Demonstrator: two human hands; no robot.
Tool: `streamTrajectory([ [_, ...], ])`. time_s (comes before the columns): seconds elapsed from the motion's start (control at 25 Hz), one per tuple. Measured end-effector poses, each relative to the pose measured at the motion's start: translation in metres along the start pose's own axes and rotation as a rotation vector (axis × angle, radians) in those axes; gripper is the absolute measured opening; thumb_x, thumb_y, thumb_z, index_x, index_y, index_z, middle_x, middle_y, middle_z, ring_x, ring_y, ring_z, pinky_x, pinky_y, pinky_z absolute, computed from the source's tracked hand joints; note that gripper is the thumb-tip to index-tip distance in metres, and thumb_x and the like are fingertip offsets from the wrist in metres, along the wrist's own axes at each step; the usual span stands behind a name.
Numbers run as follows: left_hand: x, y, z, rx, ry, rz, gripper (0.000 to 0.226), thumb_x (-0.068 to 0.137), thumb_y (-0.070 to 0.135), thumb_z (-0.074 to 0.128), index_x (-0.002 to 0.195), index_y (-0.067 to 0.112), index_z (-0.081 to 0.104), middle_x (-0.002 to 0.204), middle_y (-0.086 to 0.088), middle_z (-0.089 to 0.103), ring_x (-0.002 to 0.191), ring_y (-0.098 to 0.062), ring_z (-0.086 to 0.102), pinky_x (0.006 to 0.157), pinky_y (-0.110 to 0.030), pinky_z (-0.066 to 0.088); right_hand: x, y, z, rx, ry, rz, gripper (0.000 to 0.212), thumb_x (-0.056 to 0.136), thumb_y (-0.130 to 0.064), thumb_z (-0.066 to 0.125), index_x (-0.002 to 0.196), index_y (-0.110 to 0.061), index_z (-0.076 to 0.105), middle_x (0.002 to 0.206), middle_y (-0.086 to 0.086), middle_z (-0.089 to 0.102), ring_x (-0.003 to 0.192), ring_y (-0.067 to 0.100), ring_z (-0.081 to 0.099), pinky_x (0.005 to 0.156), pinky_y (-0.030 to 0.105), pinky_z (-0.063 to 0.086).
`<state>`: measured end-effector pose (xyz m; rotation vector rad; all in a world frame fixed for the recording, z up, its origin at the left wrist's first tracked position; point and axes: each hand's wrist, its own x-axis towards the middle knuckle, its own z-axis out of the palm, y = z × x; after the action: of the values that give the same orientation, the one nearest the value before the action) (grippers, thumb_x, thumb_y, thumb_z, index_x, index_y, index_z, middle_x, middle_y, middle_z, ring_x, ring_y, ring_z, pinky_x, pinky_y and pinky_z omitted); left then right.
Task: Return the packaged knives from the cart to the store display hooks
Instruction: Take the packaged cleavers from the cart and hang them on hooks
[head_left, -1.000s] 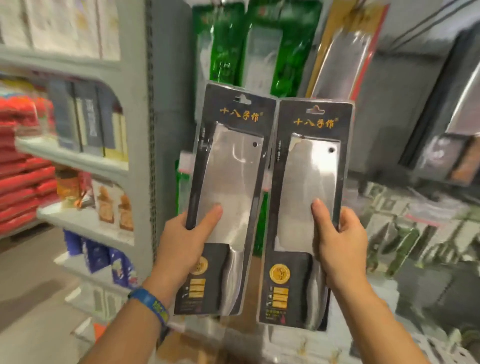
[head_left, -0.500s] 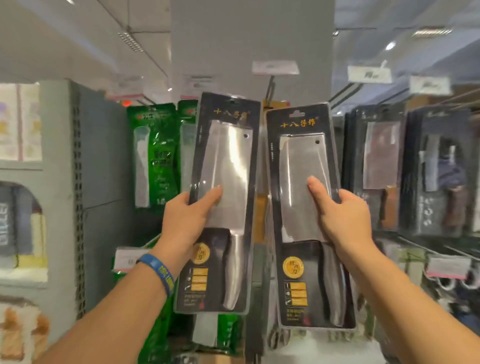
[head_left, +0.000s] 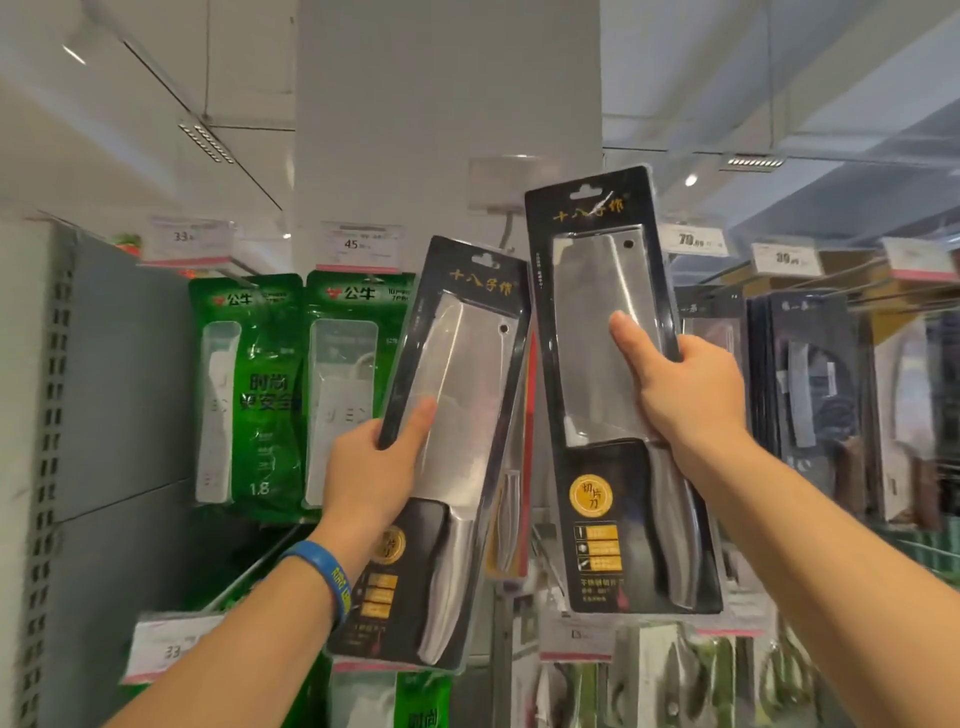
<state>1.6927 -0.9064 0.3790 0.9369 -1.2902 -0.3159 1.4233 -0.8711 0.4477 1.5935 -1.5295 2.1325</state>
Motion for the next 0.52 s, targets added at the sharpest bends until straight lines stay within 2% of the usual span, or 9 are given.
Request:
streamTrajectory([
  [0.08, 0.006, 0.002, 0.007, 0.005, -0.027, -0.002, 0.086, 0.066, 0.088, 0.057, 0.079, 0.004, 0.070, 0.075, -0.009, 0.072, 0.074, -0.029, 0.070, 0.071, -0.050, 0.058, 0.003, 0.000, 0.000, -0.028, -0.005, -0.001, 0.077, 0.073, -0.091, 0.054, 0.076, -0.014, 0.050, 0.086, 0.002, 0.054, 0.082, 0.020, 0.050, 0.075, 0.044, 0.045],
  [0.16, 0.010, 0.005, 0.013, 0.016, -0.063, 0.001, 0.081, 0.065, 0.088, 0.055, 0.078, 0.010, 0.071, 0.074, -0.004, 0.073, 0.072, -0.023, 0.070, 0.070, -0.047, 0.060, 0.003, 0.003, 0.001, -0.022, 0.004, 0.002, 0.095, 0.073, -0.090, 0.055, 0.080, 0.004, 0.056, 0.076, 0.016, 0.054, 0.071, 0.025, 0.051, 0.074, 0.056, 0.050],
  [0.2, 0.012, 0.005, 0.016, 0.023, -0.074, -0.001, 0.081, 0.064, 0.089, 0.055, 0.081, 0.013, 0.072, 0.077, -0.003, 0.073, 0.075, -0.021, 0.070, 0.072, -0.047, 0.060, 0.002, 0.004, 0.001, -0.016, 0.004, 0.009, 0.099, 0.073, -0.090, 0.056, 0.083, 0.008, 0.056, 0.076, 0.023, 0.054, 0.068, 0.027, 0.049, 0.077, 0.058, 0.052],
  [0.28, 0.013, 0.003, 0.021, 0.030, -0.088, -0.016, 0.093, 0.061, 0.093, 0.052, 0.101, 0.011, 0.071, 0.096, -0.005, 0.074, 0.091, -0.024, 0.069, 0.084, -0.048, 0.058, -0.001, 0.006, 0.001, -0.002, -0.012, 0.018, 0.102, 0.071, -0.091, 0.056, 0.087, 0.010, 0.058, 0.078, 0.026, 0.059, 0.067, 0.033, 0.051, 0.079, 0.059, 0.053],
  [0.36, 0.014, 0.000, 0.024, 0.005, -0.091, -0.044, 0.101, 0.057, 0.093, 0.053, 0.111, 0.010, 0.069, 0.106, -0.006, 0.072, 0.099, -0.025, 0.068, 0.089, -0.049, 0.056, -0.003, 0.009, 0.003, 0.010, -0.032, 0.018, 0.105, 0.070, -0.090, 0.058, 0.094, 0.013, 0.061, 0.090, 0.029, 0.067, 0.078, 0.044, 0.063, 0.080, 0.059, 0.053],
  [0.44, 0.014, -0.001, 0.024, 0.007, -0.082, -0.031, 0.081, 0.062, 0.090, 0.056, 0.090, 0.017, 0.073, 0.084, 0.004, 0.074, 0.083, -0.017, 0.070, 0.079, -0.047, 0.059, -0.003, 0.009, 0.004, 0.022, -0.041, 0.022, 0.106, 0.069, -0.091, 0.058, 0.097, 0.012, 0.062, 0.096, 0.029, 0.069, 0.089, 0.047, 0.065, 0.081, 0.060, 0.056],
  [0.52, 0.014, 0.001, 0.023, 0.057, -0.074, 0.020, 0.069, 0.066, 0.087, 0.056, 0.068, 0.019, 0.067, 0.062, 0.009, 0.068, 0.060, -0.009, 0.064, 0.062, -0.040, 0.056, -0.003, 0.007, 0.005, 0.039, -0.054, 0.027, 0.109, 0.066, -0.093, 0.057, 0.099, 0.010, 0.063, 0.097, 0.028, 0.070, 0.091, 0.047, 0.066, 0.081, 0.061, 0.056],
])
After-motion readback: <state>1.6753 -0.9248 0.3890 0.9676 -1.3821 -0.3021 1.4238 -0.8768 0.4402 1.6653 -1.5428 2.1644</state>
